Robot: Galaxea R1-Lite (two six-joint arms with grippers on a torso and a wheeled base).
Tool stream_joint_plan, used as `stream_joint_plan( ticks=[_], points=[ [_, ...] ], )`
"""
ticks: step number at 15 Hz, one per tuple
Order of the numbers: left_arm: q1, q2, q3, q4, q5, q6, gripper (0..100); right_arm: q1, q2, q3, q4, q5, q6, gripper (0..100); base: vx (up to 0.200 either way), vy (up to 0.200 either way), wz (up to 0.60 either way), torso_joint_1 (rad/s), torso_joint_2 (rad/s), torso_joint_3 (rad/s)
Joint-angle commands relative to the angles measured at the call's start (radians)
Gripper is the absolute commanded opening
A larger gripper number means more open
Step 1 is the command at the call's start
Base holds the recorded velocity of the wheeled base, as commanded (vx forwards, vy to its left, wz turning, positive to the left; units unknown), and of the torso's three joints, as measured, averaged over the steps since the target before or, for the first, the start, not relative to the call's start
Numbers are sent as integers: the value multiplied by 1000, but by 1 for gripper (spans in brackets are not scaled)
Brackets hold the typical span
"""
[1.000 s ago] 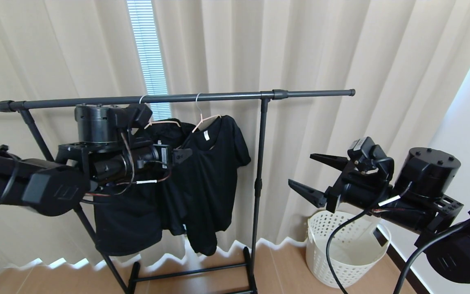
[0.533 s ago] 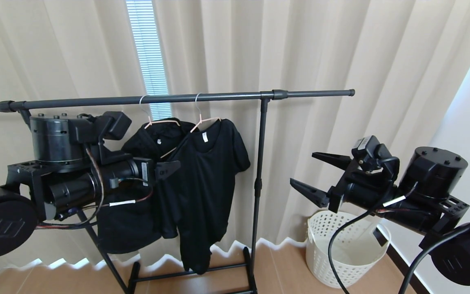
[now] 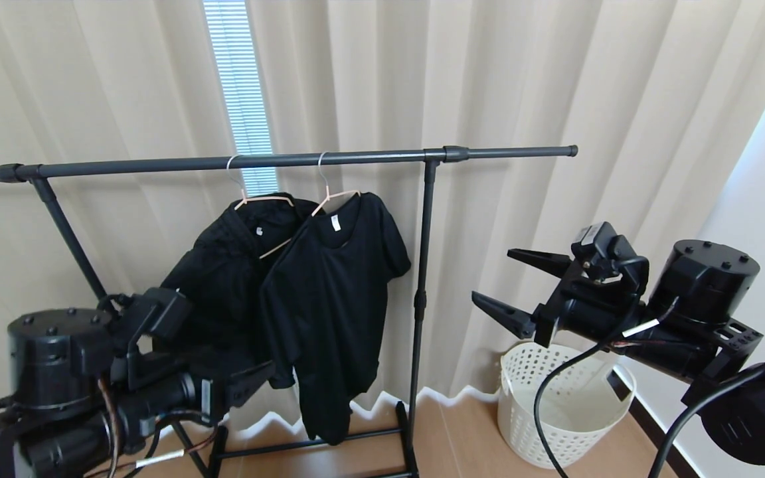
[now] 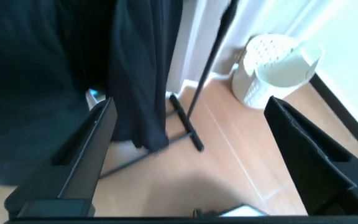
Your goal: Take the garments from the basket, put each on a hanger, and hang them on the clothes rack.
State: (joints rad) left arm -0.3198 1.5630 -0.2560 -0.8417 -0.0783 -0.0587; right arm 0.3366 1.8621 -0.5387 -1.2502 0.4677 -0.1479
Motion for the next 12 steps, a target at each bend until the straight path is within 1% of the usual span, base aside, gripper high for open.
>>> stream_joint_plan(
  ticks=[1,2,3,4,5,6,7,8,9,10,11,12],
  points=[
    [-1,-47,245,-172,-1,0,100,4,-1,17,0,-1,-7,100,0,0,0,0,0,0],
    [-1,-69,256,-215,-3,2,100,15,-17,31,-3,-1,-27,100,0,0,0,0,0,0],
    [-1,-103,256,-206,0,-6,100,24,-50,54,-12,-1,-38,100,0,0,0,0,0,0],
    [7,-182,256,-165,-1,-4,100,28,-92,98,-15,-9,-50,100,0,0,0,0,0,0],
    [10,-288,256,-103,-3,7,100,42,-152,149,-15,-44,-75,100,0,0,0,0,0,0],
    [10,-345,256,-54,-3,28,100,62,-187,191,-15,-73,-76,100,0,0,0,0,0,0],
    [10,-439,256,50,-3,63,100,98,-250,273,-17,-121,-76,100,0,0,0,0,0,0],
    [8,-505,256,124,-3,66,100,114,-302,326,-15,-152,-76,100,0,0,0,0,0,0],
    [7,-652,256,240,-5,68,100,157,-406,419,-11,-202,-75,100,0,0,0,0,0,0],
    [5,-761,256,308,-5,69,100,190,-480,488,-6,-239,-70,100,0,0,0,0,0,0],
    [7,-916,256,415,-5,69,100,217,-560,539,-2,-297,-64,100,0,0,0,0,0,0],
    [8,-1068,256,553,-3,82,100,236,-656,539,104,-365,-30,100,0,0,0,0,0,0]
  ],
)
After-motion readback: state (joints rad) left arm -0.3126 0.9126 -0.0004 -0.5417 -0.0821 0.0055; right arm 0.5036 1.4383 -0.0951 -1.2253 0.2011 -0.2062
